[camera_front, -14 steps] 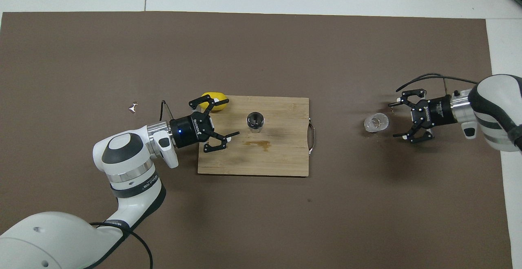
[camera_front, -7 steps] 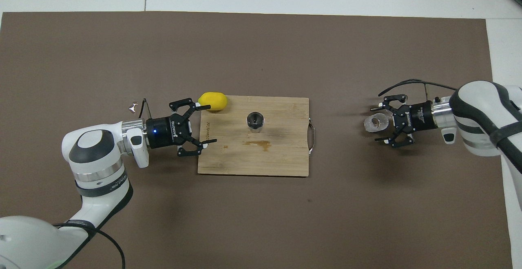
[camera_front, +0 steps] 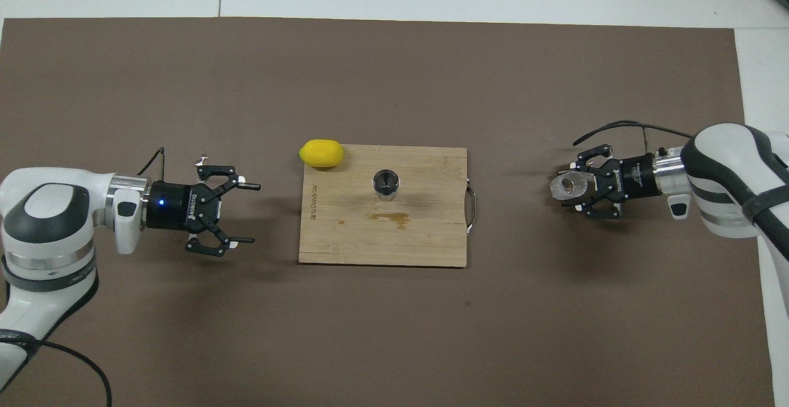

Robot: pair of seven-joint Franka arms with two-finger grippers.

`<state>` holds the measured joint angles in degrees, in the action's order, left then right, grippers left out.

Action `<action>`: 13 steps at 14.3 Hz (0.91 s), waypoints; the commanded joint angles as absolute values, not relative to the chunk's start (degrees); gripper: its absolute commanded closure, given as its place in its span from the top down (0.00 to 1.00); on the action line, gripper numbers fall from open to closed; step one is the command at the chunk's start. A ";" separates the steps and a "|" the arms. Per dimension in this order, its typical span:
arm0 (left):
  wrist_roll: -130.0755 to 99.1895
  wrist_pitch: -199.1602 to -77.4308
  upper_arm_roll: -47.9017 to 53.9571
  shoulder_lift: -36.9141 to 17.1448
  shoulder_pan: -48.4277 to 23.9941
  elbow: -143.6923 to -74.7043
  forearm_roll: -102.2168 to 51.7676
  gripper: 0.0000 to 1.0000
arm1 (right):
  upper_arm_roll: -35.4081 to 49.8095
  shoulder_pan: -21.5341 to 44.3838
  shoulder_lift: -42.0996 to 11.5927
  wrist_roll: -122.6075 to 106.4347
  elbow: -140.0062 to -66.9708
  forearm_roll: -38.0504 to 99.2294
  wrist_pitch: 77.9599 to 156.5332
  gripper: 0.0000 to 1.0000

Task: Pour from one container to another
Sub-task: 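Open the left gripper and withdraw while the right gripper grasps the clear cup, then lift the clear cup with the right gripper over the dark cup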

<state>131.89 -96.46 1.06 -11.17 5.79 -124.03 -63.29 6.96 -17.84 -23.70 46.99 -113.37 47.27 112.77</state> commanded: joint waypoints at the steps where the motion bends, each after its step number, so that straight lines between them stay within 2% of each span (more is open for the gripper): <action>1: 128.32 -90.37 1.49 -12.56 9.74 -117.18 -52.07 1.00 | 7.29 -18.54 -21.89 45.88 -115.14 49.31 113.64 0.28; 3: 126.66 -89.12 1.49 -13.36 11.51 -112.61 -45.91 1.00 | 7.29 -18.46 -20.40 46.66 -115.05 49.31 113.55 0.05; 4: 125.52 -88.69 1.49 -13.71 11.77 -109.80 -43.62 1.00 | 7.29 -18.11 -19.52 47.63 -115.14 49.31 113.55 0.02; 9: 121.82 -85.34 1.49 -13.54 12.13 -99.95 -28.95 1.00 | 7.21 -12.58 -13.98 56.40 -115.14 49.22 114.08 0.02; 13: 120.07 -84.81 1.58 -12.75 8.98 -95.10 -22.07 1.00 | 7.03 -3.63 -12.04 67.38 -114.61 48.52 121.35 0.01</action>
<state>122.50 -86.36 1.79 -12.27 11.50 -97.70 -25.01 7.20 -7.17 -13.38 63.42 -113.38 47.37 117.29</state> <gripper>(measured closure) 0.000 0.493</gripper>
